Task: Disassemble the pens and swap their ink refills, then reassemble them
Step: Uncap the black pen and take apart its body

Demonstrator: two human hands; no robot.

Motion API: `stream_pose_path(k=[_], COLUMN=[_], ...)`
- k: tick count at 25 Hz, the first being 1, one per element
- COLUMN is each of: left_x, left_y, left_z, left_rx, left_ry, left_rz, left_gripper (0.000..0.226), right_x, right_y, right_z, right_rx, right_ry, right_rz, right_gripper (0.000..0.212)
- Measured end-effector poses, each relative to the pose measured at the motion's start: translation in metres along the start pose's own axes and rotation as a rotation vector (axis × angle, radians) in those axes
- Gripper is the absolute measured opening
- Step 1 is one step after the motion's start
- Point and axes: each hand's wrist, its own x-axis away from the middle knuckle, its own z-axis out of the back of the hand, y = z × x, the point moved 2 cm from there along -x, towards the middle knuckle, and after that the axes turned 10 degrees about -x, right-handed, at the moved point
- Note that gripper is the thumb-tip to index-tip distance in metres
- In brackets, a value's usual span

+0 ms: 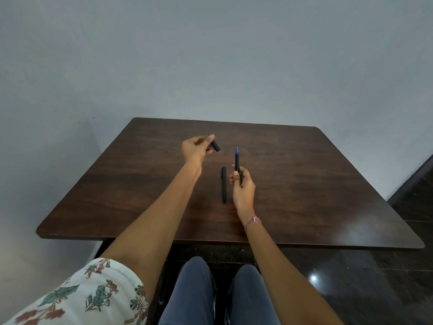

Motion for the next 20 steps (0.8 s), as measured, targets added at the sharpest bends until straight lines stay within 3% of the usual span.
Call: stream_pose_path(k=[10,20], left_x=[-0.017,-0.021], left_y=[-0.055,-0.075], left_z=[0.019,0.019], left_rx=[-0.72,-0.715], left_ry=[-0.015,0.017], left_rz=[0.095,0.131], left_gripper=[0.023,0.027], right_x=[0.0,-0.003], right_y=[0.01,0.01], right_z=[0.003,0.005], right_rx=[0.013,0.105], right_ry=[-0.063,-0.04], right_rz=[-0.026,0.004], right_gripper=[0.019,0.025])
